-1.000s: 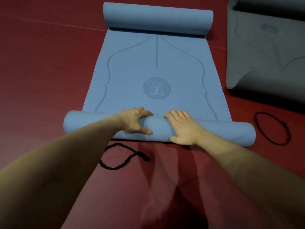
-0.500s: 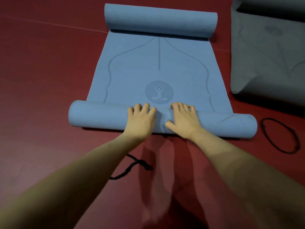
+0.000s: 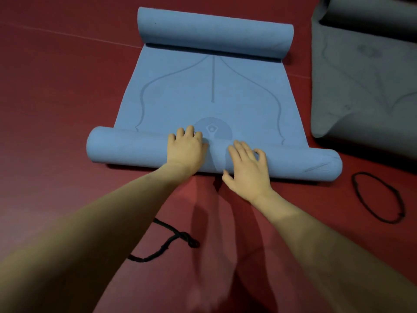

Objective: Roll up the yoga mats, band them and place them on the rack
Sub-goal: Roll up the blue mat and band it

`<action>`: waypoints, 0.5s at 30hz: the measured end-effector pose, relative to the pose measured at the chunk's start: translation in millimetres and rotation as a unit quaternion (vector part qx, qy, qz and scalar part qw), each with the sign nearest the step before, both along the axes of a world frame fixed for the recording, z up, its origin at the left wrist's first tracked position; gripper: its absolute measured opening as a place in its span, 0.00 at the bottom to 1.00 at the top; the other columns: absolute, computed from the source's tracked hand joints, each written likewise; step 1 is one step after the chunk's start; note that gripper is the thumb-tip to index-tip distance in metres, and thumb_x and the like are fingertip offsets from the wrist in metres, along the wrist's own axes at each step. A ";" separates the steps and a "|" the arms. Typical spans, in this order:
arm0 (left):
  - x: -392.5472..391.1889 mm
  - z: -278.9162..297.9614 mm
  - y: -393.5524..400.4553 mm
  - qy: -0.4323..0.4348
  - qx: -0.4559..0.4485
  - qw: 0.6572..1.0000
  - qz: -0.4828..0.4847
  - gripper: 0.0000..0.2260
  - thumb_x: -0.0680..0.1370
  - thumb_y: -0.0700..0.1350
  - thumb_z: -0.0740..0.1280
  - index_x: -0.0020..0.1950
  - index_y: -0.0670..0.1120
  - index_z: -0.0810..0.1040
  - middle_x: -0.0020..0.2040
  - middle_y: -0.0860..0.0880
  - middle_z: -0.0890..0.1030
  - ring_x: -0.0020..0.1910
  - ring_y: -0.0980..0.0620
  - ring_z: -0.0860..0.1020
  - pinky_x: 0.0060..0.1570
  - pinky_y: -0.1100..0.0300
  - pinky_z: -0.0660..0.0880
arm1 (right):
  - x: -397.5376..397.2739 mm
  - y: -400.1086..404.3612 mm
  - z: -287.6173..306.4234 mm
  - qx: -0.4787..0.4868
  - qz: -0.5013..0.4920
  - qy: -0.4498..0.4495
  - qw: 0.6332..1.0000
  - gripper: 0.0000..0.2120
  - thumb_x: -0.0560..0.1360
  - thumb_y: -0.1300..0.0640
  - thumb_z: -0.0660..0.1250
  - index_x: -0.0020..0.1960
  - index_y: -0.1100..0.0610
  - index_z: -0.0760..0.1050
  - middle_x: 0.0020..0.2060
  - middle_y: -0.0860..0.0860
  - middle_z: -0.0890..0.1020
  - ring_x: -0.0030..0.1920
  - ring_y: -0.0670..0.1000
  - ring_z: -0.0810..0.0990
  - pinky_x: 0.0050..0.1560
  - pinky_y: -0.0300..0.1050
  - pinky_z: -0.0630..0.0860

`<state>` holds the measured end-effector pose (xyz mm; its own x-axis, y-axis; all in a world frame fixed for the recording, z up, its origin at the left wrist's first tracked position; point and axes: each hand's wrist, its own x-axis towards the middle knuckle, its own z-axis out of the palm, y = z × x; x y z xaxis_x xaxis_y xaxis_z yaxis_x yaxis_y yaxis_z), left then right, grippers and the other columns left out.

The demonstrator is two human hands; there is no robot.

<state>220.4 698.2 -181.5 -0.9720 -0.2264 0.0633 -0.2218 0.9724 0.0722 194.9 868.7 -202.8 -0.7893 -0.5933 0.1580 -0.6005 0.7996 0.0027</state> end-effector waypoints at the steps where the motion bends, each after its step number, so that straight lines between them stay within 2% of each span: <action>1: 5.1 -2.6 -1.1 0.026 0.004 1.000 -0.014 0.17 0.79 0.50 0.55 0.61 0.43 0.74 0.60 0.43 0.73 0.59 0.41 0.70 0.57 0.48 0.64 | -4.9 -1.3 2.7 0.011 0.002 -0.017 1.000 0.31 0.67 0.49 0.68 0.67 0.61 0.71 0.68 0.58 0.72 0.69 0.55 0.70 0.65 0.57 0.63; 3: 19.6 -8.7 -3.2 0.020 -0.002 0.998 -0.061 0.24 0.74 0.48 0.59 0.69 0.42 0.68 0.67 0.42 0.70 0.66 0.40 0.67 0.63 0.46 0.62 | -16.7 -1.7 9.7 0.058 0.012 -0.069 0.996 0.38 0.70 0.48 0.67 0.75 0.59 0.59 0.75 0.55 0.60 0.76 0.53 0.57 0.71 0.57 0.54; 4: 24.2 -11.5 -5.7 -0.016 -0.014 0.997 -0.079 0.31 0.72 0.48 0.62 0.74 0.43 0.61 0.73 0.42 0.64 0.72 0.41 0.61 0.69 0.45 0.56 | -22.2 -2.9 12.0 0.083 0.013 -0.087 0.993 0.40 0.71 0.47 0.67 0.76 0.58 0.53 0.77 0.54 0.55 0.77 0.52 0.52 0.73 0.56 0.50; 6: 20.3 -11.9 -10.9 -0.089 -0.058 0.991 -0.084 0.42 0.71 0.48 0.67 0.78 0.44 0.47 0.77 0.44 0.52 0.76 0.43 0.50 0.73 0.44 0.48 | -29.7 -8.1 12.5 0.131 0.008 -0.098 0.986 0.46 0.70 0.47 0.70 0.77 0.57 0.47 0.77 0.53 0.50 0.77 0.53 0.47 0.74 0.58 0.46; 8: 4.2 -9.1 -11.8 -0.106 -0.078 0.989 -0.071 0.44 0.70 0.47 0.70 0.77 0.44 0.46 0.76 0.44 0.53 0.76 0.42 0.50 0.73 0.43 0.49 | -38.0 -14.7 10.1 0.157 -0.003 -0.095 0.983 0.49 0.68 0.50 0.73 0.77 0.57 0.45 0.77 0.54 0.49 0.77 0.54 0.47 0.74 0.60 0.46; 11: -20.4 -3.8 -8.3 -0.140 -0.093 0.984 -0.052 0.42 0.70 0.46 0.71 0.76 0.44 0.49 0.73 0.45 0.59 0.75 0.42 0.55 0.72 0.42 0.52 | -54.3 -26.5 12.6 0.186 -0.025 -0.102 0.977 0.48 0.67 0.55 0.73 0.76 0.58 0.46 0.75 0.55 0.54 0.76 0.56 0.51 0.71 0.66 0.51; 15: -35.5 -5.0 -7.8 -0.149 -0.134 0.978 -0.057 0.41 0.70 0.43 0.72 0.75 0.44 0.49 0.70 0.46 0.62 0.69 0.43 0.63 0.69 0.45 0.58 | -61.9 -35.8 10.3 0.213 -0.045 -0.088 0.972 0.49 0.65 0.54 0.76 0.75 0.59 0.48 0.70 0.57 0.61 0.73 0.58 0.58 0.68 0.70 0.55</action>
